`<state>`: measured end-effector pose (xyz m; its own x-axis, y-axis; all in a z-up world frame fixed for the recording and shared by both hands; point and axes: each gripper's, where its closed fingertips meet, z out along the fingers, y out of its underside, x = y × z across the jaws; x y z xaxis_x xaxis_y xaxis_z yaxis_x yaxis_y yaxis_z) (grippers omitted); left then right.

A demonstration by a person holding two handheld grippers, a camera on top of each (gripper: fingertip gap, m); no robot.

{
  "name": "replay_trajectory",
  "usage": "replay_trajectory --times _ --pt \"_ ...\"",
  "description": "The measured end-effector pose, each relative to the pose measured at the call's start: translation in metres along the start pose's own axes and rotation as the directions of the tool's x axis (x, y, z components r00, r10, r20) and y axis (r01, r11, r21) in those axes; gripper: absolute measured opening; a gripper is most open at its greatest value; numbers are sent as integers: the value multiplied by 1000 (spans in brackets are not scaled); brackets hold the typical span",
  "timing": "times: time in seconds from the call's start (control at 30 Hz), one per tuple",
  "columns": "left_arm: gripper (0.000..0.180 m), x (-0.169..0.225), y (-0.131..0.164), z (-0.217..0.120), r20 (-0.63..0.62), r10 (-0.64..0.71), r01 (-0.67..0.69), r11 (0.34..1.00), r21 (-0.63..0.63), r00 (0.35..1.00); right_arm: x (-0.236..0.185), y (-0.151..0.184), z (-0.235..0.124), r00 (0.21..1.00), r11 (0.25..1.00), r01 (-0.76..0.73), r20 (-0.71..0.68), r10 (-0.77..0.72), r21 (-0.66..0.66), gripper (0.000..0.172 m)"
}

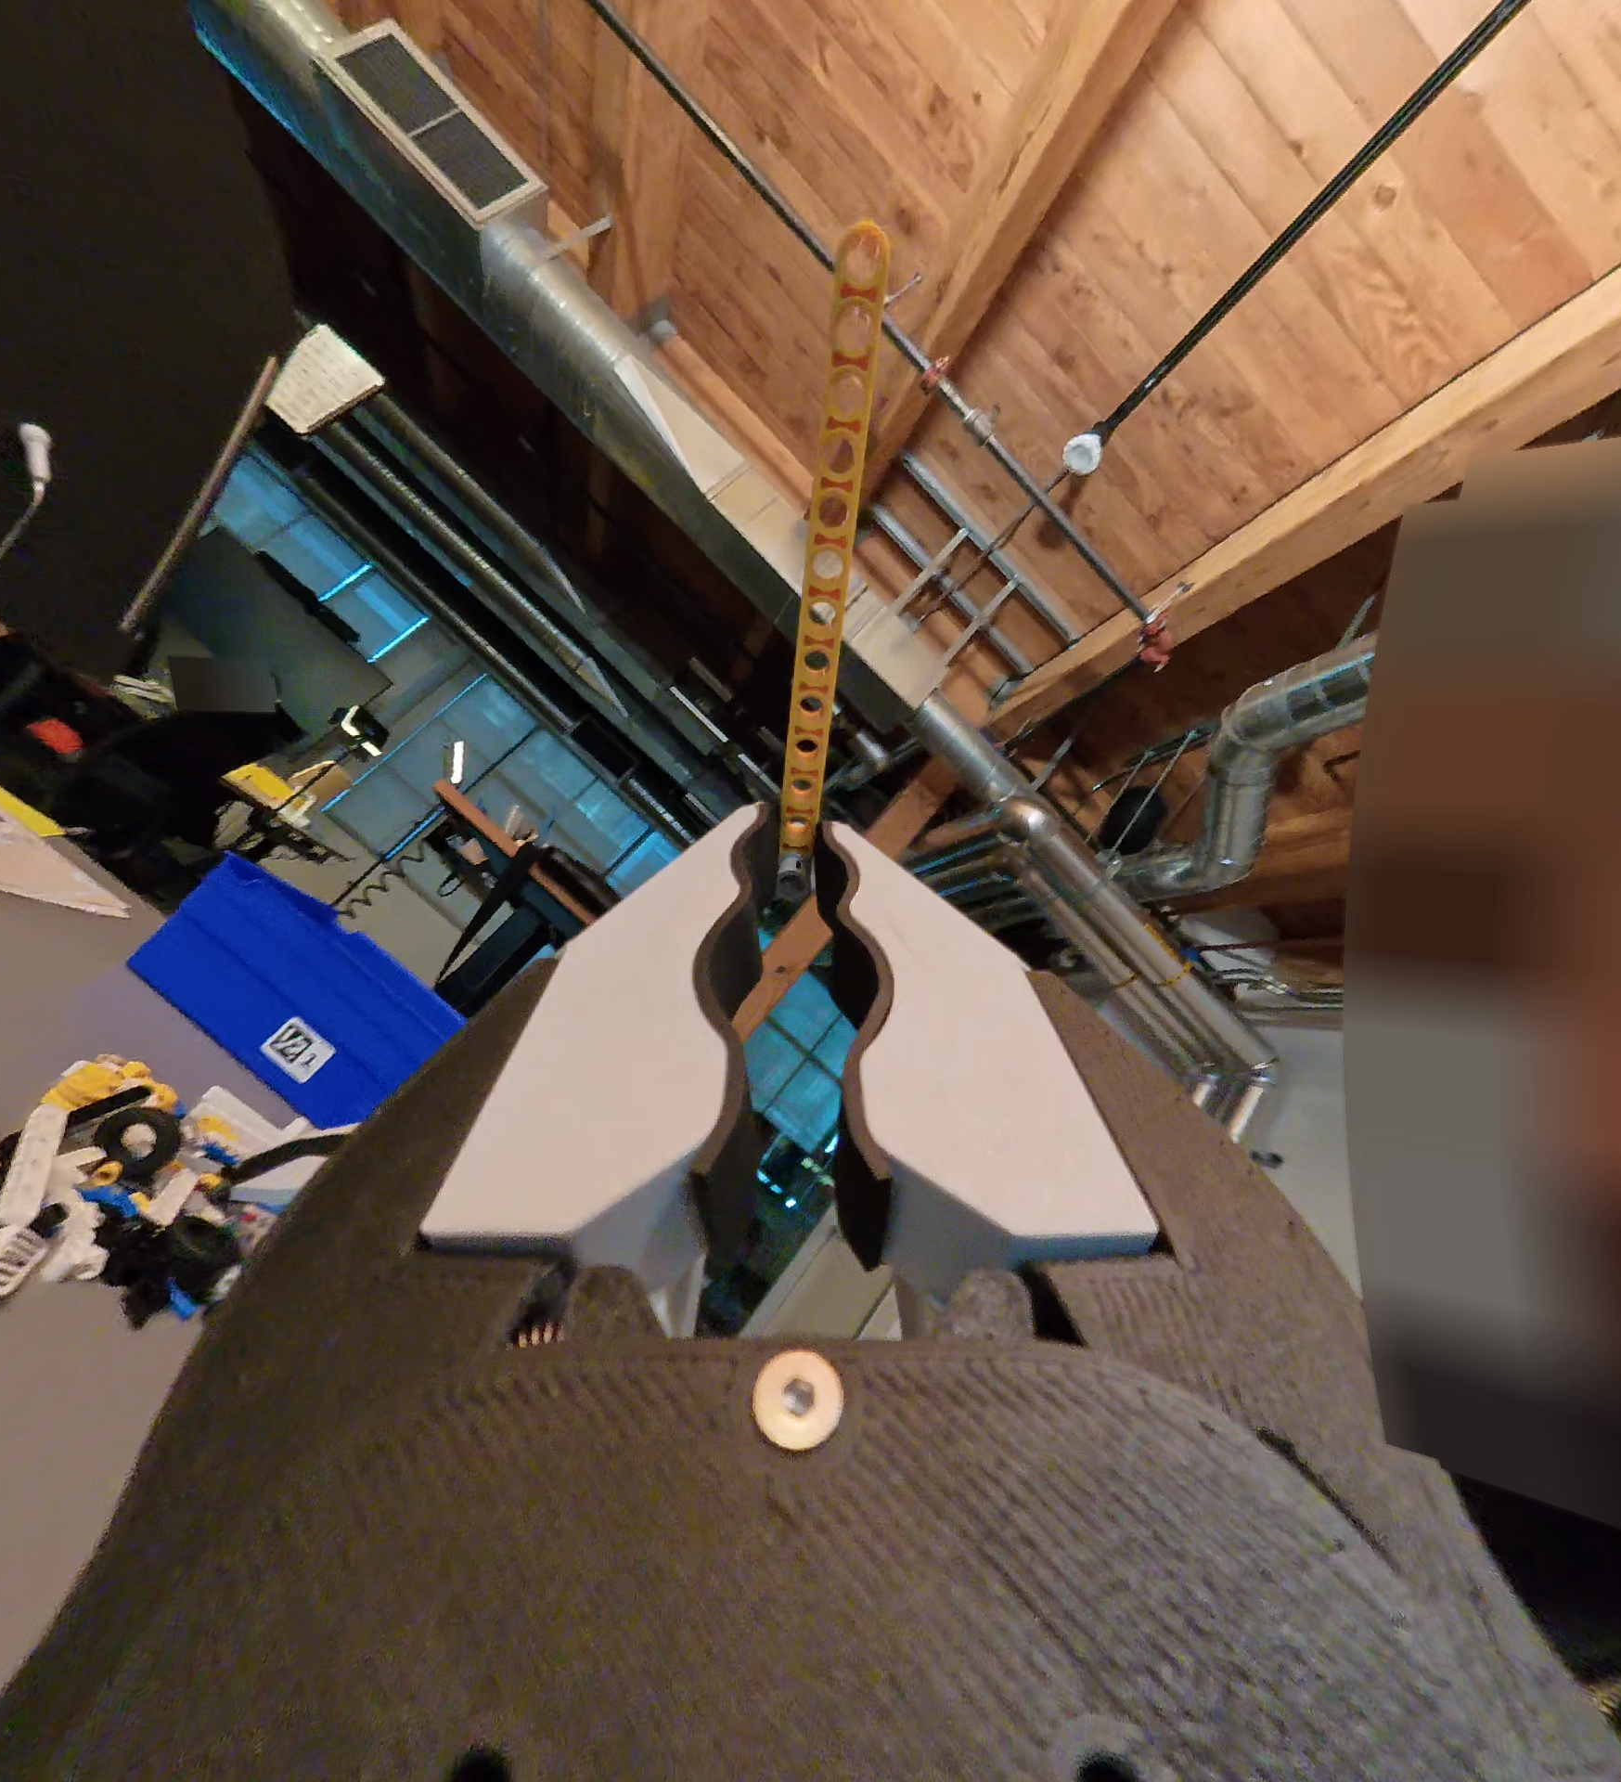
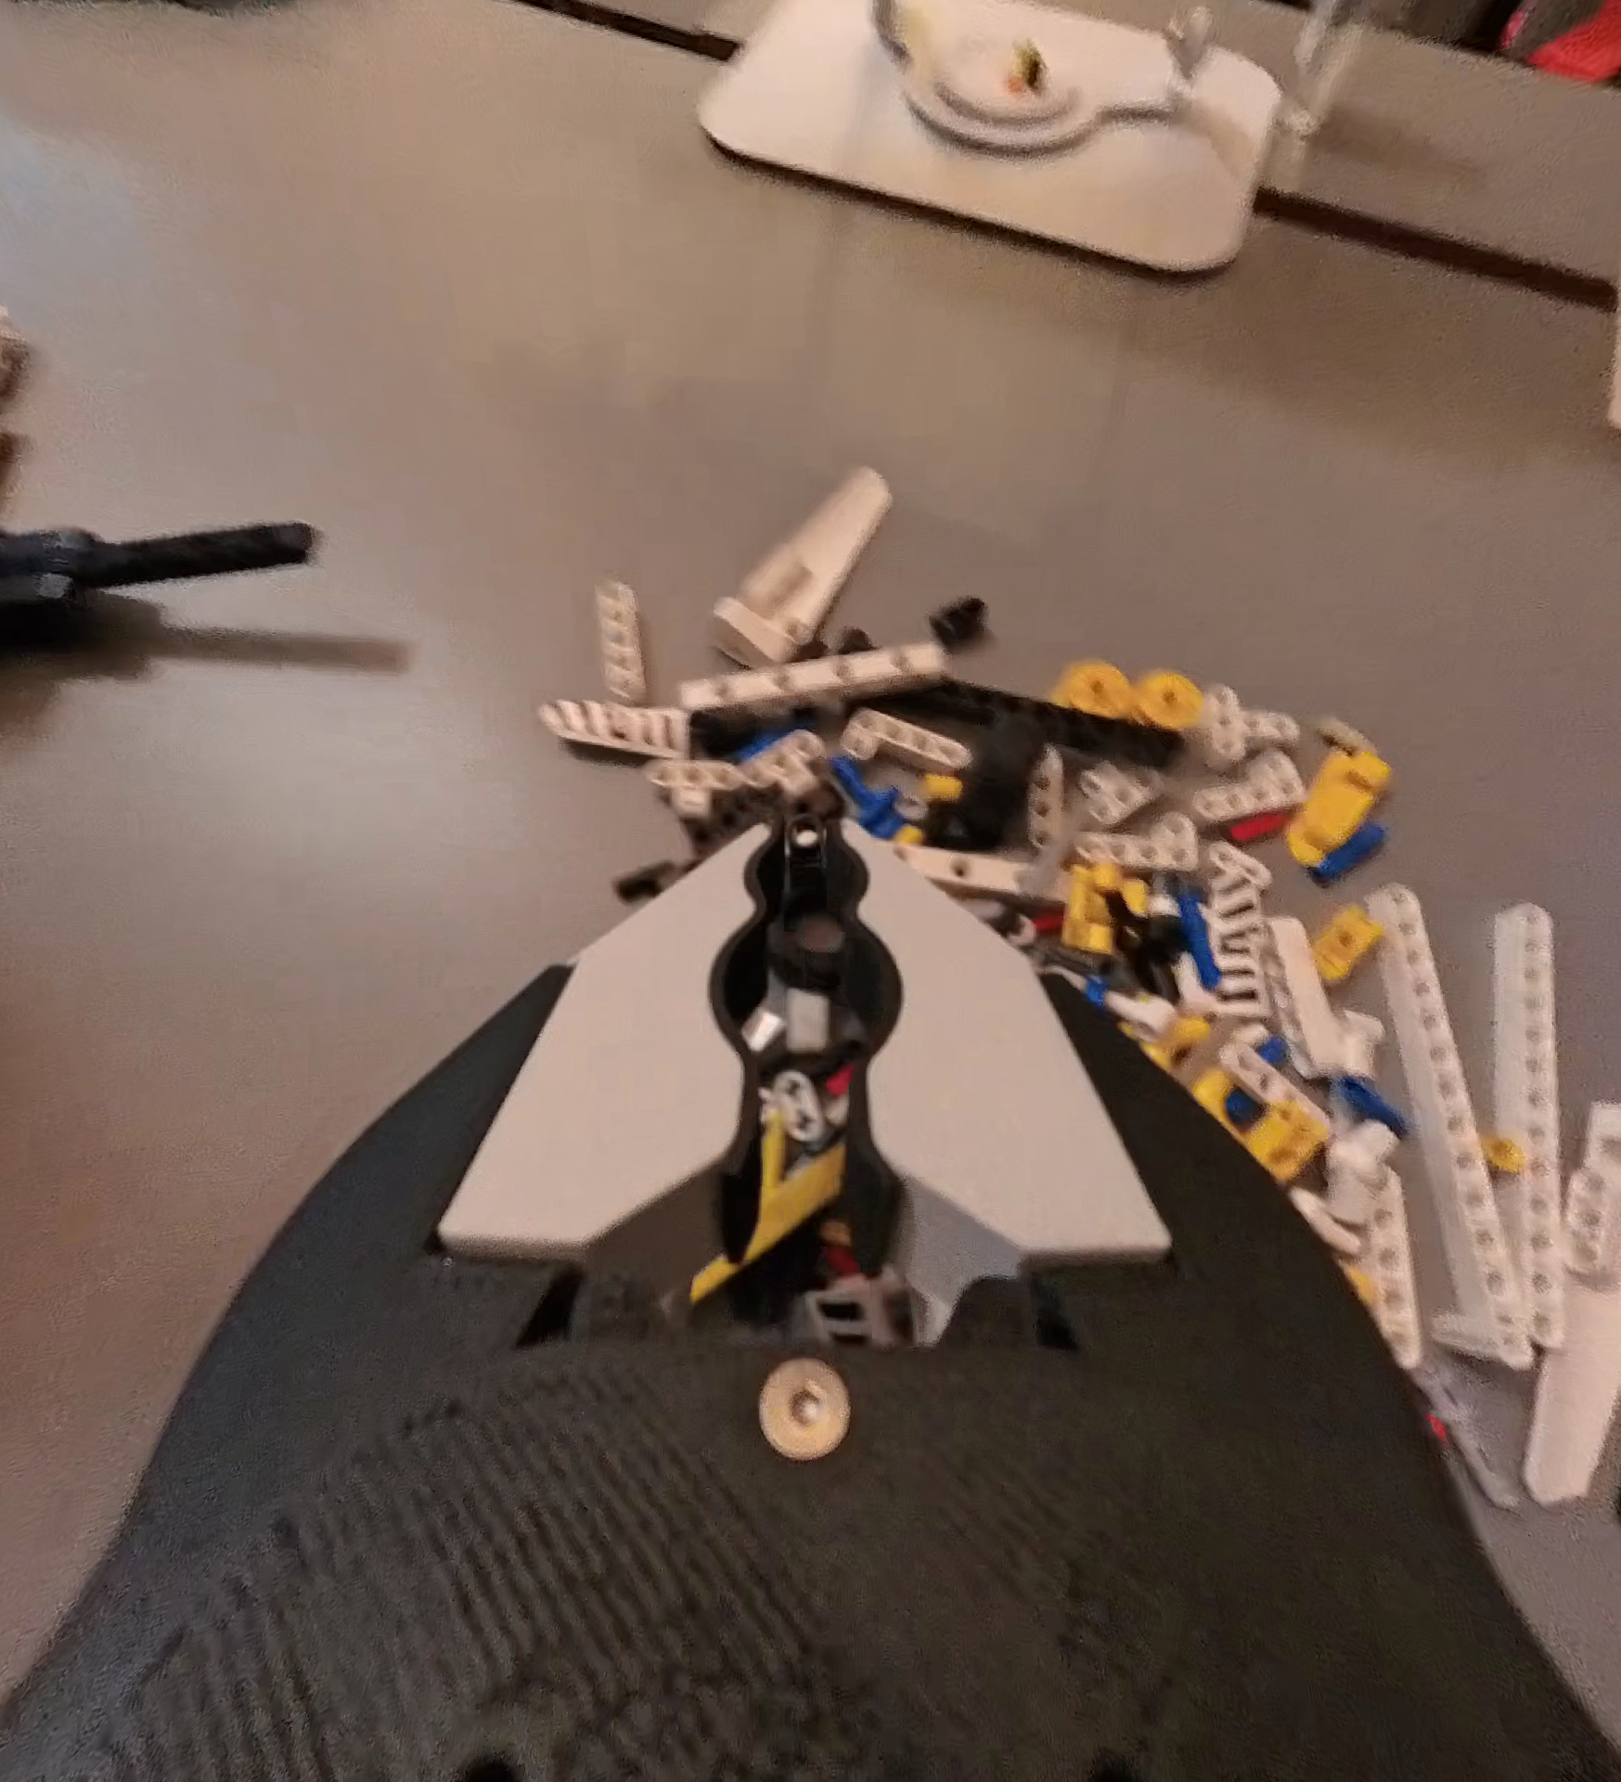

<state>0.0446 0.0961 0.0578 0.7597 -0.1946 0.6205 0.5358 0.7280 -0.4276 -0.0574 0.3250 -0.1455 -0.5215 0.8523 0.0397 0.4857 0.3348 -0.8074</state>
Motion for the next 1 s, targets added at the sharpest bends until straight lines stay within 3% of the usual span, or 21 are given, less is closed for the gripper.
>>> replay_trajectory --times 0.1,0.23,0.33,0.4,0.53,0.63,0.7,0.73,0.8,0.9,1.0 --pt "4 -11 7 1 57 33 -31 999 -34 998 21 6 -3 998 1000 -28 -57 27 -8 34" --pt "4 -32 24 3 126 38 -25 994 -104 991 14 -35 -29 999 978 -46 -18 51 204 41" --pt "4 -44 51 9 165 68 -28 972 -234 984 -41 -84 -60 968 897 -148 245 46 417 40" --pt "4 -53 69 12 199 129 -61 948 -314 971 -85 -107 -79 886 843 -267 464 24 466 39" --pt "4 -61 121 9 190 285 -112 779 -616 939 -141 -129 -97 738 804 -382 674 -32 456 41" --pt "5 -57 139 7 146 327 -133 697 -705 934 -164 -121 -89 678 857 -348 733 -50 380 43" --pt "5 -56 135 8 145 318 -136 714 -687 937 -170 -118 -96 622 860 -357 780 -71 364 11" --pt "5 -51 127 9 135 288 -134 747 -651 948 -168 -122 -102 598 841 -395 799 -69 369 8" --pt "4 -44 109 10 131 223 -109 810 -577 966 -163 -124 -111 570 821 -438 819 -62 367 5" --pt "4 -37 92 10 103 225 -142 847 -513 969 -170 -121 -114 571 828 -419 817 -80 374 6" --pt "6 -22 66 16 62 165 -137 936 -324 984 -178 -124 -120 579 816 -402 806 -125 415 5"
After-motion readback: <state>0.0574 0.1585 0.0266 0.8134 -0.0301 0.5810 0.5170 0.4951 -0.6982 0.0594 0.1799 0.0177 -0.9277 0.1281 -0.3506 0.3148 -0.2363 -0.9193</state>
